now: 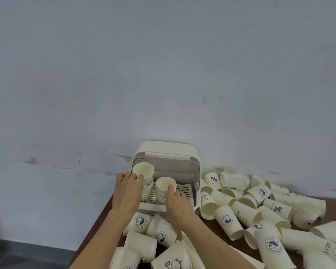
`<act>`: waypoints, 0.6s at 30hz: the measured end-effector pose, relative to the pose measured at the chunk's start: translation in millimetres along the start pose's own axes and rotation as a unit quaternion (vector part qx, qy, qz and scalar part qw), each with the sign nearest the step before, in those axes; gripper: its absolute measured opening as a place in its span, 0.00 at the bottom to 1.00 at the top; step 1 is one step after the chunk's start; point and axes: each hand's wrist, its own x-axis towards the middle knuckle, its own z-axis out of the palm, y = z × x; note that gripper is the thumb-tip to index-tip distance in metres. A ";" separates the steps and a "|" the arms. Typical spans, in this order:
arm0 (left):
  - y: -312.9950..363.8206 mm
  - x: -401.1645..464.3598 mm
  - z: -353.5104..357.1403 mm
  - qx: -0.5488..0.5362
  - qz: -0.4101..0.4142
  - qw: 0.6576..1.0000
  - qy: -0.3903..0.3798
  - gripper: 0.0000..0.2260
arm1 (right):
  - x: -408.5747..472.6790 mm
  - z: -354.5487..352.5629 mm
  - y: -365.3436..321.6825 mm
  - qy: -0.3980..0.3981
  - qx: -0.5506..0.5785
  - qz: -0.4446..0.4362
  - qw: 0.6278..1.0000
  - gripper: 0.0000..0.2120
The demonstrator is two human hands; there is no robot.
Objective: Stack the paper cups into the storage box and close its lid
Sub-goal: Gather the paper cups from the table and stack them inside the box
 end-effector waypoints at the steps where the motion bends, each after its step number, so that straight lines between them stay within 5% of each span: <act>1: 1.4 -2.5 0.0 0.000 -0.007 1.000 -0.018 0.14 | -0.4 -0.7 0.8 -0.001 0.003 -0.002 1.000 0.39; 8: 10.5 5.0 -11.5 0.013 -0.019 0.996 -0.085 0.17 | -12.6 -12.2 2.8 0.018 0.032 -0.016 0.999 0.48; 18: 19.9 7.3 0.3 0.032 -0.051 0.978 -0.200 0.15 | -29.8 -39.9 16.1 0.014 0.038 -0.040 0.998 0.36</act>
